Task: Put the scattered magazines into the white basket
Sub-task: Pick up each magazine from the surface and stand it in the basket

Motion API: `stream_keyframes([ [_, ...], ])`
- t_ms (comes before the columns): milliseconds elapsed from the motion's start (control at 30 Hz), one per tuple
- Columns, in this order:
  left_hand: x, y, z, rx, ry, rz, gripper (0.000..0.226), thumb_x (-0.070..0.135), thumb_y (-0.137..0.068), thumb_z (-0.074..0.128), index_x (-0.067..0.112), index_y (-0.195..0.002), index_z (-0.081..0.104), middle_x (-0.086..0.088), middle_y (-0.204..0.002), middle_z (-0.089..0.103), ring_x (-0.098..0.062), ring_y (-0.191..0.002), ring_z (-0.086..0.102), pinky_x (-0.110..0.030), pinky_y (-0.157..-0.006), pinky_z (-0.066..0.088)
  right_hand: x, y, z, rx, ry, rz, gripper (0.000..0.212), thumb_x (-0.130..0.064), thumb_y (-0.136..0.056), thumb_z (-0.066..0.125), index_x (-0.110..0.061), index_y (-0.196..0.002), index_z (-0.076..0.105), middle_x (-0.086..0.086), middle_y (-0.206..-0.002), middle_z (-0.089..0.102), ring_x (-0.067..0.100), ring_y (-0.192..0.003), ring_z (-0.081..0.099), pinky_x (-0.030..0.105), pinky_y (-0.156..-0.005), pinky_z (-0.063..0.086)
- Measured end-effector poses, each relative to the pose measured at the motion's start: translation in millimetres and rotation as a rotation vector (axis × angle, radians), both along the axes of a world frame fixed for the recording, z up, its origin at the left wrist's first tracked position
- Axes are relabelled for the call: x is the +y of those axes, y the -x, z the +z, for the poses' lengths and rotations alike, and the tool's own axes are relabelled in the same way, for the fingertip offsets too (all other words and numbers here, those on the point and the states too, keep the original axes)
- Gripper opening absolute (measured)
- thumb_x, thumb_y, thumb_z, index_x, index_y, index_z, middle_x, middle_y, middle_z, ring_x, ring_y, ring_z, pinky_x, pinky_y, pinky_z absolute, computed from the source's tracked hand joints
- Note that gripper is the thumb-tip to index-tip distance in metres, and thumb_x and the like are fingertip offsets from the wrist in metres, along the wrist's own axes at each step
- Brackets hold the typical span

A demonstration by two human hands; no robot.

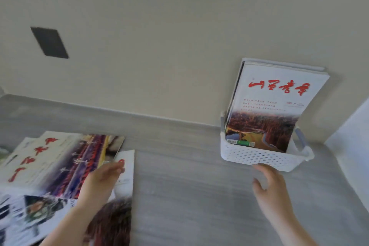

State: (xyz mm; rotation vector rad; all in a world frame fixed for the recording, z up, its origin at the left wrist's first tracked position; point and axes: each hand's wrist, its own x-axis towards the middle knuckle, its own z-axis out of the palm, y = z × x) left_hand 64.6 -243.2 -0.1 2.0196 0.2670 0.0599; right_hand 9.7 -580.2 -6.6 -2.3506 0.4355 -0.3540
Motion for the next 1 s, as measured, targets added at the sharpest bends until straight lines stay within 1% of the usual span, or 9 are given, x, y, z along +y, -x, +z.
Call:
stream_keyframes([
  [133, 84, 24, -16, 0.157, -0.084, 0.161, 0.015, 0.008, -0.087, 0.052, 0.01, -0.095, 0.065, -0.005, -0.088, 0.06, -0.022, -0.079, 0.056, -0.03, -0.073, 0.037, 98, 4, -16, 0.08, 0.011, 0.121, 0.032, 0.008, -0.075, 0.059, 0.001, -0.107, 0.061, 0.019, -0.121, 0.057, 0.035, -0.115, 0.047, 0.035, -0.099, 0.033],
  [267, 145, 41, -30, 0.214, -0.079, 0.238, 0.018, 0.011, -0.088, 0.051, 0.008, -0.099, 0.064, -0.009, -0.091, 0.064, -0.021, -0.063, 0.054, -0.026, -0.058, 0.044, 202, -4, -35, 0.133, 0.061, 0.37, 0.041, -0.006, -0.082, 0.055, -0.008, -0.122, 0.051, 0.01, -0.137, 0.045, 0.021, -0.131, 0.035, 0.024, -0.107, 0.024],
  [367, 179, 48, -35, 0.234, -0.059, 0.257, 0.017, 0.012, -0.086, 0.055, 0.011, -0.1, 0.063, -0.015, -0.107, 0.064, -0.023, -0.081, 0.053, -0.028, -0.065, 0.039, 270, -11, -45, 0.139, 0.043, 0.507, 0.05, -0.018, -0.088, 0.049, -0.023, -0.135, 0.034, -0.002, -0.149, 0.025, 0.009, -0.138, 0.019, 0.02, -0.11, 0.017],
  [500, 225, 53, -40, 0.229, -0.155, 0.226, 0.026, 0.009, -0.085, 0.054, 0.008, -0.11, 0.061, -0.015, -0.12, 0.06, -0.027, -0.098, 0.056, -0.027, -0.073, 0.036, 333, -19, -59, 0.211, 0.12, 0.627, 0.056, -0.037, -0.092, 0.041, -0.034, -0.141, 0.014, -0.008, -0.155, 0.002, 0.012, -0.142, 0.002, 0.03, -0.115, 0.01],
  [633, 269, 50, -44, 0.243, -0.236, 0.176, 0.032, 0.01, -0.085, 0.053, 0.01, -0.117, 0.056, -0.015, -0.123, 0.056, -0.02, -0.082, 0.054, -0.027, -0.065, 0.039, 354, -21, -79, 0.234, 0.413, 0.606, 0.058, -0.049, -0.093, 0.021, -0.029, -0.144, 0.001, -0.004, -0.155, -0.011, 0.014, -0.142, -0.012, 0.032, -0.114, -0.009],
  [733, 292, 34, -45, 0.237, -0.256, 0.198, 0.043, 0.015, -0.085, 0.053, 0.014, -0.127, 0.045, -0.015, -0.136, 0.045, -0.029, -0.112, 0.049, -0.036, -0.086, 0.042, 357, -21, -86, 0.24, 0.508, 0.571, 0.06, -0.051, -0.092, 0.016, -0.028, -0.144, -0.005, -0.003, -0.154, -0.013, 0.015, -0.141, -0.014, 0.03, -0.11, -0.015],
  [833, 298, 15, -46, 0.275, -0.21, 0.222, 0.057, 0.017, -0.085, 0.054, 0.014, -0.137, 0.031, -0.014, -0.145, 0.035, -0.032, -0.131, 0.033, -0.047, -0.108, 0.031, 361, -20, -78, 0.143, 0.64, 0.524, 0.06, -0.051, -0.092, 0.017, -0.02, -0.142, 0.022, 0.008, -0.153, 0.018, 0.018, -0.141, 0.017, 0.023, -0.106, -0.026],
  [900, 299, 2, -48, 0.274, -0.203, 0.239, 0.06, 0.018, -0.083, 0.054, 0.013, -0.138, 0.029, -0.014, -0.142, 0.039, -0.033, -0.131, 0.033, -0.048, -0.109, 0.028, 370, -19, -62, 0.214, 0.664, 0.5, 0.069, -0.053, -0.088, 0.006, -0.017, -0.131, 0.046, 0.011, -0.139, 0.046, 0.021, -0.127, 0.045, 0.024, -0.109, -0.02],
  [1000, 301, -10, -48, 0.297, -0.251, 0.242, 0.062, 0.024, -0.082, 0.055, 0.014, -0.138, 0.028, -0.012, -0.142, 0.041, -0.033, -0.131, 0.034, -0.046, -0.108, 0.029, 372, -19, -61, 0.317, 0.654, 0.518, 0.076, -0.049, -0.091, -0.002, -0.016, -0.114, 0.062, 0.007, -0.119, 0.064, 0.022, -0.108, 0.062, 0.025, -0.111, -0.01],
])
